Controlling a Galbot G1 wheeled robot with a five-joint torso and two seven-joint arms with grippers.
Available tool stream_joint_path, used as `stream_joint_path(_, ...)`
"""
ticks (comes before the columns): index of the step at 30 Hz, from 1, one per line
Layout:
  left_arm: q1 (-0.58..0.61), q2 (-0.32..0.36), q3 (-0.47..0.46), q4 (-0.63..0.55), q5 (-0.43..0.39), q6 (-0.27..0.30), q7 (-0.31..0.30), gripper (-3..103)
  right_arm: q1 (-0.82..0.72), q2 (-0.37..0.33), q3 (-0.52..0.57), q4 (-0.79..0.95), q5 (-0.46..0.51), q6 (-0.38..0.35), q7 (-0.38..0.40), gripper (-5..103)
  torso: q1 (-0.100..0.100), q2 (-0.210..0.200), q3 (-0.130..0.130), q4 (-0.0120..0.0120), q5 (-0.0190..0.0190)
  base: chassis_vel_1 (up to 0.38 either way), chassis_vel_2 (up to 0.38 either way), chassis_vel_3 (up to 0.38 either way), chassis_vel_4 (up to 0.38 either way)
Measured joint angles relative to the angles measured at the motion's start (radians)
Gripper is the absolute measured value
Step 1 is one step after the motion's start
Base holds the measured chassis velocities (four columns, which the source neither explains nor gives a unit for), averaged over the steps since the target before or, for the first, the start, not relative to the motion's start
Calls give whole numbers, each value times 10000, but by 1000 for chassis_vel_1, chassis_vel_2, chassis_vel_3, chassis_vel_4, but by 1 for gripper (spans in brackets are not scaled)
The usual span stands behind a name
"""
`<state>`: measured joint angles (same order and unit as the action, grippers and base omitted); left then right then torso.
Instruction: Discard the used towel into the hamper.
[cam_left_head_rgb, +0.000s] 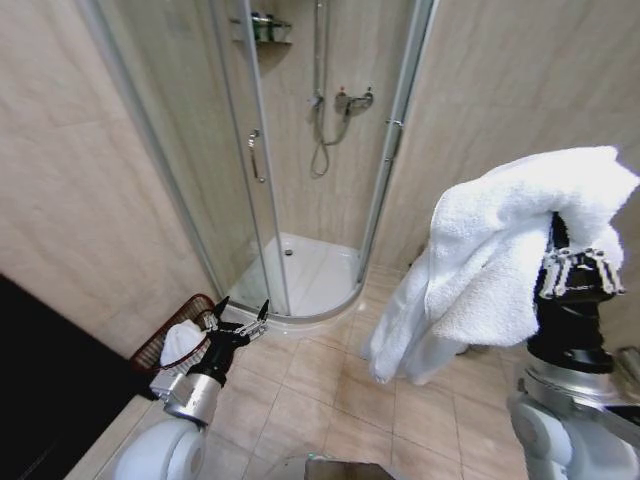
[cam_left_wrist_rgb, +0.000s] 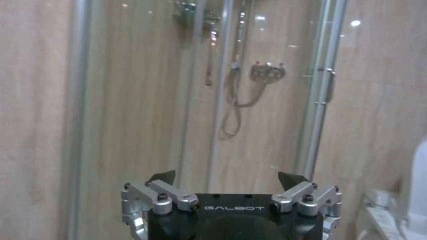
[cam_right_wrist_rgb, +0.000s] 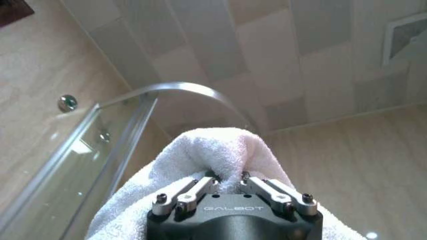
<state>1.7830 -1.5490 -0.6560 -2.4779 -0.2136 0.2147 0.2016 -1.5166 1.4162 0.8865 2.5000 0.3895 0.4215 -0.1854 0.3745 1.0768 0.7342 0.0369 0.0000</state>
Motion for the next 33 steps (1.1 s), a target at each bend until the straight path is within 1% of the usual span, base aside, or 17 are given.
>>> stream_joint_path(4, 0, 0, 0, 0, 0, 0, 0, 100, -8, 4, 0, 0, -9, 0, 2, 12, 55, 129, 73, 0, -1, 76, 92, 97, 87)
stream_joint_path(7, 0, 0, 0, 0, 0, 0, 0, 100, -10, -4, 9, 0, -9, 0, 12, 12, 142, 326, 183, 1, -1, 104, 100, 96, 92)
stream_joint_path(11, 0, 0, 0, 0, 0, 0, 0, 100, -11, -6, 11, 0, -8, -6, 15, 12, 197, 443, 247, 1, -1, 91, 87, 91, 75)
stream_joint_path(14, 0, 1, 0, 0, 0, 0, 0, 100, -21, -10, 6, 0, -8, -11, 15, 12, 294, 644, 352, 0, -2, 83, 78, 82, 78)
stream_joint_path(15, 0, 1, 0, 0, 0, 0, 0, 100, -21, -10, 6, 0, -8, -11, 15, 12, 294, 644, 352, 0, -2, 82, 75, 84, 77)
stream_joint_path(20, 0, 0, 0, 0, 0, 0, 0, 100, -41, 1, -9, 0, -14, -11, 12, 12, 433, 959, 524, 0, 0, 74, 76, 83, 78)
stream_joint_path(21, 0, 0, 0, 0, 0, 0, 0, 100, -41, 1, -9, 0, -14, -11, 12, 12, 433, 959, 524, 0, 0, 87, 76, 71, 74)
stream_joint_path(24, 0, 0, 0, 0, 0, 0, 0, 100, -46, -5, -8, 0, -14, -12, 14, 12, 515, 1133, 618, 0, 0, 83, 59, 74, 81)
stream_joint_path(30, 0, 0, 0, 0, 0, 0, 0, 100, -60, -5, -20, 0, -9, -13, 16, 12, 596, 1323, 728, 1, -1, 90, 77, 86, 80)
stream_joint_path(33, 0, 0, 0, 0, 0, 0, 0, 100, -59, -18, -21, 0, 21, -4, -33, 12, 722, 1605, 883, 0, 0, 77, 97, 90, 80)
